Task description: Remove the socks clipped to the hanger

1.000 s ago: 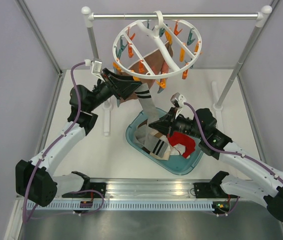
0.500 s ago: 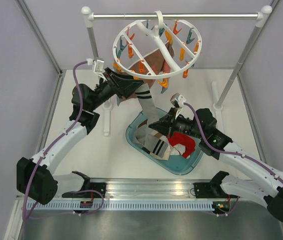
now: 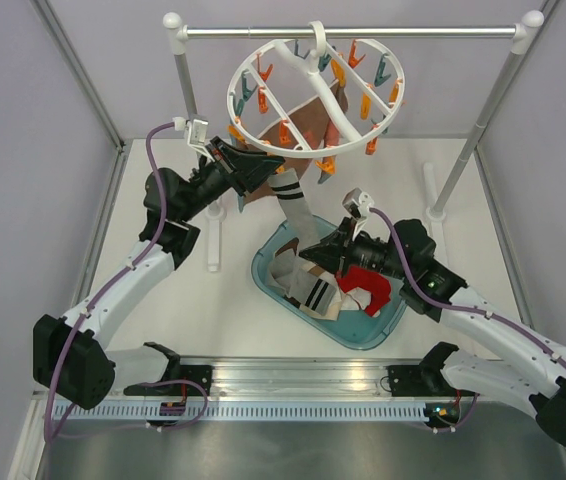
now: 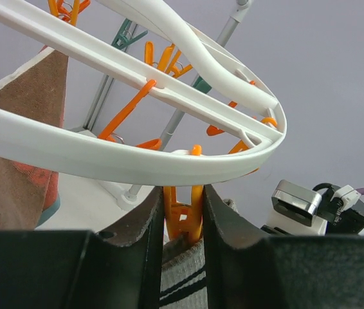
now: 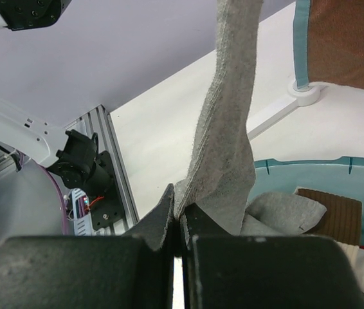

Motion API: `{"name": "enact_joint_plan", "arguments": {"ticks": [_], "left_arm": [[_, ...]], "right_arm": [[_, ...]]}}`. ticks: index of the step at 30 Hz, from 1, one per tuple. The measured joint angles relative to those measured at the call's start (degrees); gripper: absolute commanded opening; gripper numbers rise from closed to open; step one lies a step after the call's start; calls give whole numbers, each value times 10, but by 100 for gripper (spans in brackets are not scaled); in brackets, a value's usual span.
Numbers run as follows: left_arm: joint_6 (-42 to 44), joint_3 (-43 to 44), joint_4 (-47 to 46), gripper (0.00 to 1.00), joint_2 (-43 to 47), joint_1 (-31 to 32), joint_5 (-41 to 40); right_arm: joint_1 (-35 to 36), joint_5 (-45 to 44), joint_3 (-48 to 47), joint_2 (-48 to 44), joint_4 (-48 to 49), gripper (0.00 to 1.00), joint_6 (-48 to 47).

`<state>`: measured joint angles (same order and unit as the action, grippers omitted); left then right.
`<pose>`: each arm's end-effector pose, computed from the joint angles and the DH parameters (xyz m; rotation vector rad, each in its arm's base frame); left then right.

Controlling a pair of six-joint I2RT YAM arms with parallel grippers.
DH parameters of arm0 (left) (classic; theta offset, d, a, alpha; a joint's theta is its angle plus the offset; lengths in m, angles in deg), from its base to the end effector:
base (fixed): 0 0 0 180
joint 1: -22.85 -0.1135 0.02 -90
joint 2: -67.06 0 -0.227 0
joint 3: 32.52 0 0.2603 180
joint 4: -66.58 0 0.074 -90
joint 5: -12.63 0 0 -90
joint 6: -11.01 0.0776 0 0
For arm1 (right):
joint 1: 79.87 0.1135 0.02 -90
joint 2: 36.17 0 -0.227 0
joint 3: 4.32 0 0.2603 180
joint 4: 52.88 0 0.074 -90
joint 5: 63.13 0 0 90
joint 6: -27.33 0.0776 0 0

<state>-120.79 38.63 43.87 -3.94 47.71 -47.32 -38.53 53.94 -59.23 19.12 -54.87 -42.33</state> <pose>0.2890 -0.1767 0.3837 0.3138 1.3017 -1.3061 0.1974 0.2207 0.2925 -0.6971 1.6028 1.1896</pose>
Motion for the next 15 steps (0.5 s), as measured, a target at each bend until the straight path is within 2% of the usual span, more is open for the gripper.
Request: {"name": "enact_joint_plan", "arguments": {"ticks": [9,15], "left_arm": [[4,5,9,2,0,0,-7],[12,17,30,2,0,0,-15]], "right_arm": [[0,-33,21,-41,-41,1,-2],[0,-109,24,-81,-111,1,-2]]}}
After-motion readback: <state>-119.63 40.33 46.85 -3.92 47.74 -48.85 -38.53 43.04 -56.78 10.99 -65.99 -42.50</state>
